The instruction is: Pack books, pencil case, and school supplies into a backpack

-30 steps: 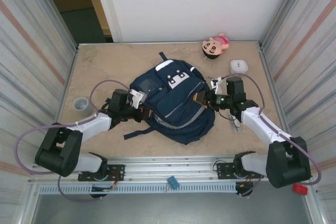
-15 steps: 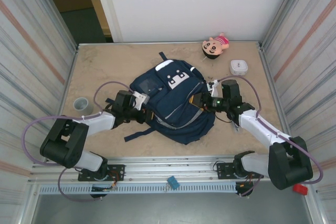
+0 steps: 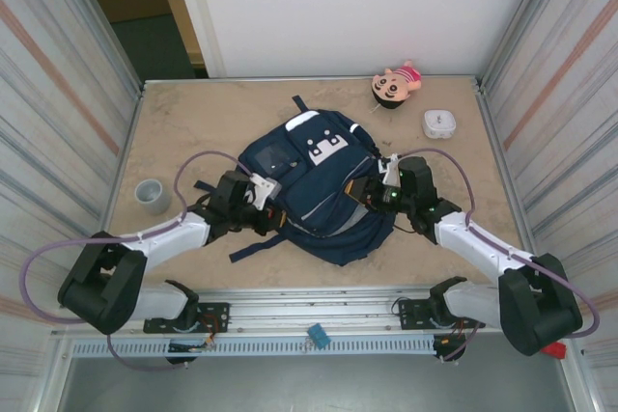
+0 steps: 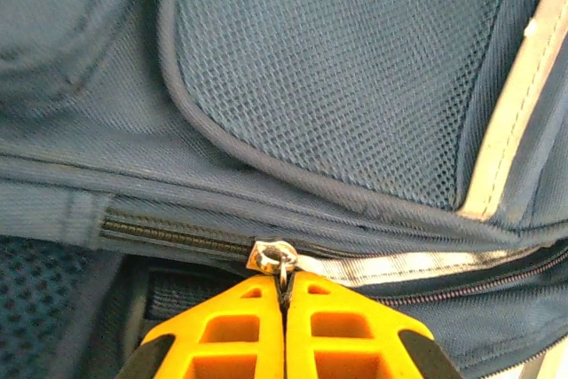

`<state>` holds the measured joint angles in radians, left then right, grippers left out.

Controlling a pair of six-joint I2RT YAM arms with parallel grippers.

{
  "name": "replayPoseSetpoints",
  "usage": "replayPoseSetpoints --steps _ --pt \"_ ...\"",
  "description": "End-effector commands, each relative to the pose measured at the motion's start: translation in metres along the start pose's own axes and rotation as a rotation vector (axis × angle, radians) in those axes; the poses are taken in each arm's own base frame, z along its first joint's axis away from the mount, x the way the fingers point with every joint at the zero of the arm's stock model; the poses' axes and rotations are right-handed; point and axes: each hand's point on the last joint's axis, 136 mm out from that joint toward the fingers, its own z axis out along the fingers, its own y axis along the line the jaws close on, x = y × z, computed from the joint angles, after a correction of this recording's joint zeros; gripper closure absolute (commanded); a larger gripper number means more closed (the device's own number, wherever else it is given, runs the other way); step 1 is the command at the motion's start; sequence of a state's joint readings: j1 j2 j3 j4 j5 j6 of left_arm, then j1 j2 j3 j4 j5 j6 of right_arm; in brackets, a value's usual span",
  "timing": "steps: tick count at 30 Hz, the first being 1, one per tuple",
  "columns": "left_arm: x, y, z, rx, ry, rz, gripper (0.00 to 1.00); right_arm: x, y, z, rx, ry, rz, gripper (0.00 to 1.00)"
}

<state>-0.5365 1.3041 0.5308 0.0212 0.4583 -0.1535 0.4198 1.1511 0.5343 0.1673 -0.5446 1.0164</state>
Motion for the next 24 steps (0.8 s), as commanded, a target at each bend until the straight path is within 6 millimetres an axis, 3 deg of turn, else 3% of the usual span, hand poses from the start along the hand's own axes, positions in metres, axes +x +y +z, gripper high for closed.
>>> replayPoseSetpoints --steps 1,5,13,17,19,24 --pt "0.007 -0.017 -0.001 0.033 0.047 0.020 0.98 -0.017 0.012 0.001 -0.025 -0.075 0.012 0.80" --pt "0.012 -0.032 0.003 0.065 0.072 0.050 0.96 -0.023 0.025 0.007 -0.052 -0.069 -0.005 0.80" --pt "0.013 -0.062 0.014 0.164 0.081 0.091 0.95 -0.019 0.017 0.021 -0.036 -0.056 0.005 0.81" --pt "0.007 -0.067 0.016 0.155 0.072 0.090 0.96 -0.015 0.016 0.021 -0.019 -0.057 0.001 0.80" --pt "0.008 -0.063 0.017 0.134 0.069 0.081 0.97 -0.013 0.013 0.018 0.002 -0.057 -0.003 0.76" --pt "0.010 -0.053 0.015 0.079 0.065 0.079 0.98 0.000 0.005 0.004 0.069 -0.008 -0.019 0.55"
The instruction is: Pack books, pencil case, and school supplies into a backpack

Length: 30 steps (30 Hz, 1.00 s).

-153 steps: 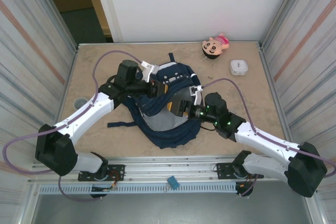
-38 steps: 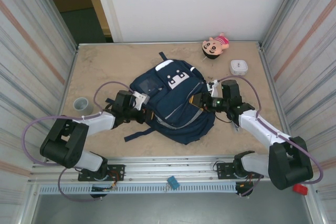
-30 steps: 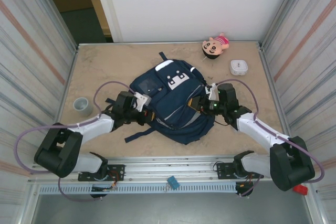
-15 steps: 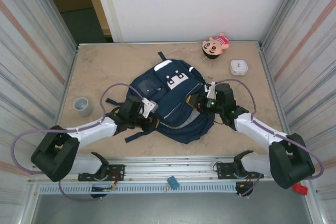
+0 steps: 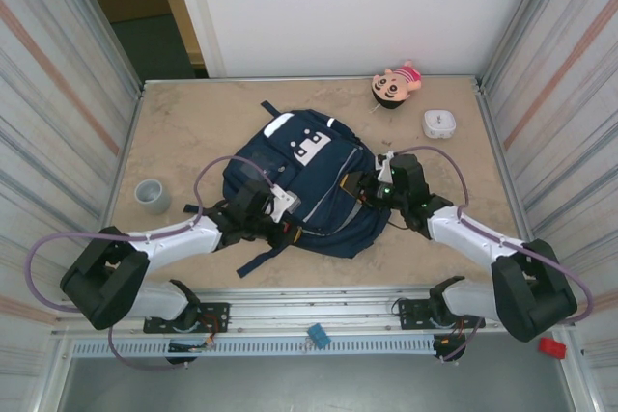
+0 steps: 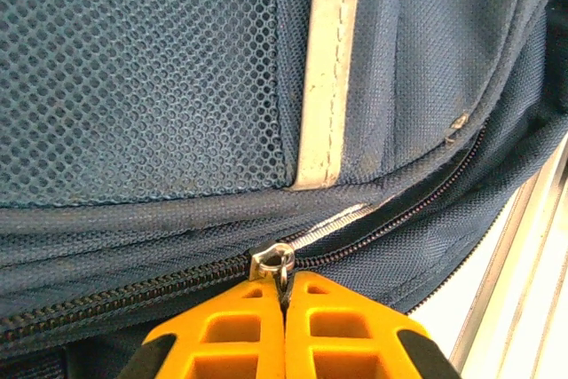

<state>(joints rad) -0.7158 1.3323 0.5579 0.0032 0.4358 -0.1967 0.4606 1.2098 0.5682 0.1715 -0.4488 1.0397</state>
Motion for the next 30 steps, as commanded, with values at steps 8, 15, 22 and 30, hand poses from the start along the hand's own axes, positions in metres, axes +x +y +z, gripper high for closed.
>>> replayPoseSetpoints --steps 8,15,22,30 --pt "-0.014 -0.004 -0.004 -0.015 -0.039 0.001 0.99 0.031 0.005 -0.019 -0.050 0.037 0.057 0.45" --pt "-0.020 -0.013 -0.006 0.031 -0.060 0.017 0.98 0.039 0.003 -0.016 -0.051 0.048 0.058 0.68" --pt "-0.030 -0.039 -0.010 0.112 -0.072 0.079 0.95 0.031 0.012 -0.012 -0.106 0.021 0.135 0.80" --pt "-0.053 -0.066 -0.015 0.170 -0.094 0.148 0.91 0.022 0.050 -0.008 -0.212 0.030 0.158 0.83"
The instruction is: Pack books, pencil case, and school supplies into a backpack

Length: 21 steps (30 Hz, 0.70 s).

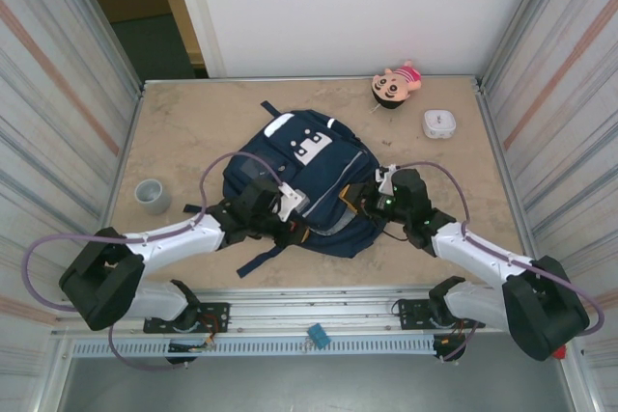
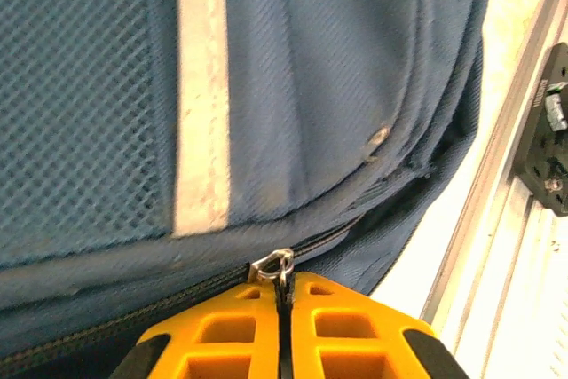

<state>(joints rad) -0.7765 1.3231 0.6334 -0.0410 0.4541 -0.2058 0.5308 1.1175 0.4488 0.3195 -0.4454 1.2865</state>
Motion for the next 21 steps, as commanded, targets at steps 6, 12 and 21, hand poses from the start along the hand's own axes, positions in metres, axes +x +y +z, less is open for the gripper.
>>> replayPoseSetpoints --steps 6,12,21 --pt "-0.045 -0.051 -0.005 0.126 -0.068 0.162 0.80 0.000 0.047 0.004 -0.103 0.026 -0.028 0.83" --pt "-0.054 -0.051 -0.015 0.075 -0.078 0.232 0.48 -0.003 0.050 -0.007 -0.069 0.072 -0.146 0.83" --pt "-0.064 -0.020 -0.072 -0.256 -0.266 0.553 0.20 0.001 0.054 -0.036 -0.014 0.288 -0.378 0.84"
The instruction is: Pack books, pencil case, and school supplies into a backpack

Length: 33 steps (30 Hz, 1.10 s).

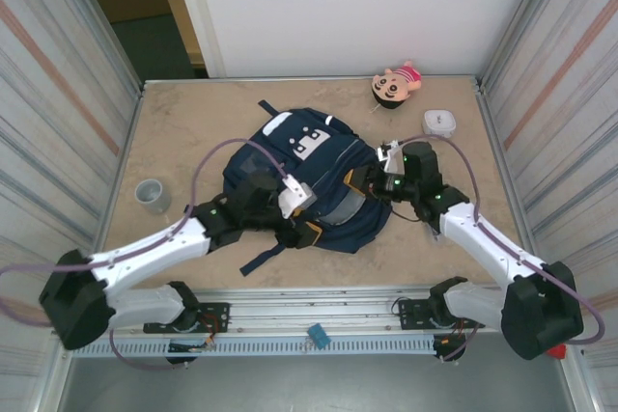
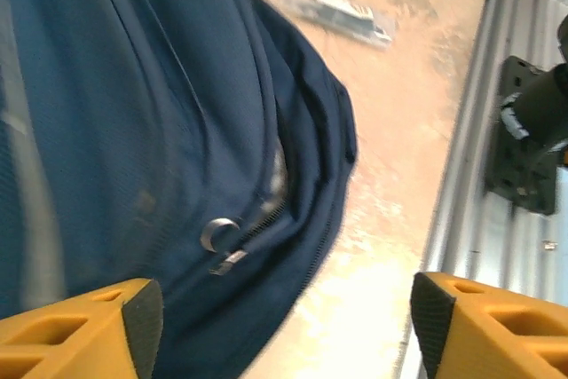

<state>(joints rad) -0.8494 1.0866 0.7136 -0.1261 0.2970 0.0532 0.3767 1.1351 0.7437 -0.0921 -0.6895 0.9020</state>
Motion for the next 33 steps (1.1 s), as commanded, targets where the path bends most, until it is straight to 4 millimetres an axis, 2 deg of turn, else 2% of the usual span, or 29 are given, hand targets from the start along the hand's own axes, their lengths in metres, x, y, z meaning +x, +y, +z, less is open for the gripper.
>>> replayPoseSetpoints --steps 1,4,7,11,15,18,20,23,25,29,33 --pt "-0.001 0.026 -0.015 -0.182 -0.028 0.232 0.19 0.020 0.014 -0.008 -0.045 0.167 -0.141 0.84" --pt "0.011 0.040 -0.012 -0.249 0.032 0.364 0.14 0.018 0.016 -0.007 -0.071 0.200 -0.145 0.85" --pt "0.028 0.043 0.003 -0.226 0.118 0.537 0.12 0.013 0.016 -0.006 -0.080 0.208 -0.138 0.85" --pt "0.048 0.059 0.018 -0.248 0.246 0.631 0.09 0.008 0.019 -0.003 -0.085 0.204 -0.139 0.87" --pt "0.051 0.086 0.026 -0.359 0.279 0.652 0.10 0.005 0.021 -0.001 -0.092 0.209 -0.133 0.87" --pt "0.047 0.093 0.032 -0.383 0.230 0.628 0.19 0.004 0.022 -0.001 -0.102 0.214 -0.130 0.88" --pt "0.046 0.090 0.039 -0.359 0.195 0.625 0.30 0.004 0.024 -0.001 -0.111 0.216 -0.133 0.88" --pt "0.050 0.085 0.045 -0.312 0.208 0.608 0.60 0.003 0.024 -0.001 -0.111 0.213 -0.136 0.88" --pt "0.052 0.070 0.044 -0.228 0.213 0.580 0.72 -0.002 0.020 -0.001 -0.087 0.193 -0.138 0.88" --pt "0.046 0.040 0.030 -0.091 0.181 0.478 0.90 -0.016 0.003 -0.002 -0.009 0.138 -0.138 0.88" --pt "0.040 0.016 0.018 -0.006 0.115 0.360 0.97 -0.029 0.003 0.001 -0.020 0.108 -0.161 0.88"
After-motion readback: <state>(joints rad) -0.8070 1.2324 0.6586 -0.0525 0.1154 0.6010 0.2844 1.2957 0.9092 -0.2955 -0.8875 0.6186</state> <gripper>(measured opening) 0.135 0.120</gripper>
